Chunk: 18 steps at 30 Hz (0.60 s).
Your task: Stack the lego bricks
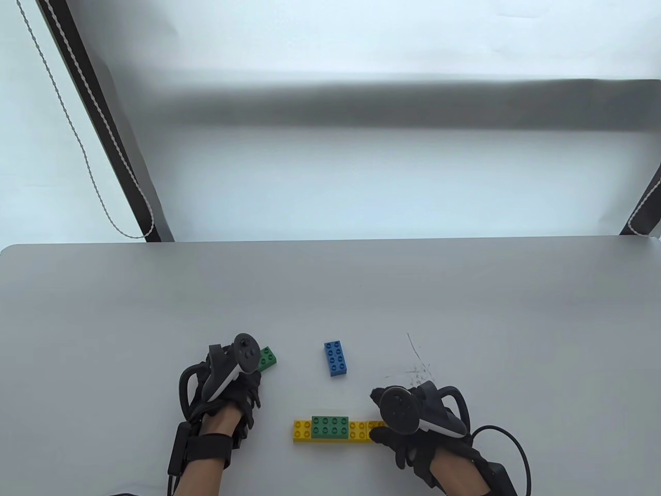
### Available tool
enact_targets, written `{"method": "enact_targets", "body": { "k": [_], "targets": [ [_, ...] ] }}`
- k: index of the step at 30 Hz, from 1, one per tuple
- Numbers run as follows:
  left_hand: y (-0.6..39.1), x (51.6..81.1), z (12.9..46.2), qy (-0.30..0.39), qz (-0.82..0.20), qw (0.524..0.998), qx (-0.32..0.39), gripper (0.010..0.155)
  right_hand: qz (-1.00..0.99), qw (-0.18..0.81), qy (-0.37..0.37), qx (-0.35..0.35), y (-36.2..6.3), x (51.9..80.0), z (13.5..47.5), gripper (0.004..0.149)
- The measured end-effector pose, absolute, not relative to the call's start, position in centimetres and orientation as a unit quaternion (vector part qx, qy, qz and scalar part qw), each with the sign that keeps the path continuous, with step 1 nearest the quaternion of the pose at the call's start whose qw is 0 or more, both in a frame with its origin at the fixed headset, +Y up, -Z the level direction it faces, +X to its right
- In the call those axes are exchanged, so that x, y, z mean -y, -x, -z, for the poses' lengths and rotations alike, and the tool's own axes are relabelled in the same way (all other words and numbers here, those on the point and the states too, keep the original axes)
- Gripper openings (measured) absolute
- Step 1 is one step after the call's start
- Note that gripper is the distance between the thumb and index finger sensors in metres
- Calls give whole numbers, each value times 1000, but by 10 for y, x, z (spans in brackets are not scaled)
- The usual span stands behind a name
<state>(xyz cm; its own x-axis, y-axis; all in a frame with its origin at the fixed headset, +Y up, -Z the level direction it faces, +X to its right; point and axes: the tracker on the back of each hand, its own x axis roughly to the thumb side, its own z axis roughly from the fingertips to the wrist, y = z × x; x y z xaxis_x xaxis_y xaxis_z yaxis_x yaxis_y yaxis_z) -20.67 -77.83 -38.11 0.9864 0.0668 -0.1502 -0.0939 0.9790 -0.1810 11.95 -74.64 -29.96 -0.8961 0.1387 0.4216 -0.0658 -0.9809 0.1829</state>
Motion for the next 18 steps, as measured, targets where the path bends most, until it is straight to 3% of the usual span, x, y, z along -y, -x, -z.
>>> {"method": "enact_targets", "body": {
  "k": [7, 18],
  "targets": [
    [199, 771, 374, 62, -48, 996, -48, 70, -971, 57, -225, -58, -120, 744, 299, 77],
    [160, 742, 354, 11, -42, 998, 42, 70, -960, 61, -263, 79, -108, 729, 287, 79]
  ]
}}
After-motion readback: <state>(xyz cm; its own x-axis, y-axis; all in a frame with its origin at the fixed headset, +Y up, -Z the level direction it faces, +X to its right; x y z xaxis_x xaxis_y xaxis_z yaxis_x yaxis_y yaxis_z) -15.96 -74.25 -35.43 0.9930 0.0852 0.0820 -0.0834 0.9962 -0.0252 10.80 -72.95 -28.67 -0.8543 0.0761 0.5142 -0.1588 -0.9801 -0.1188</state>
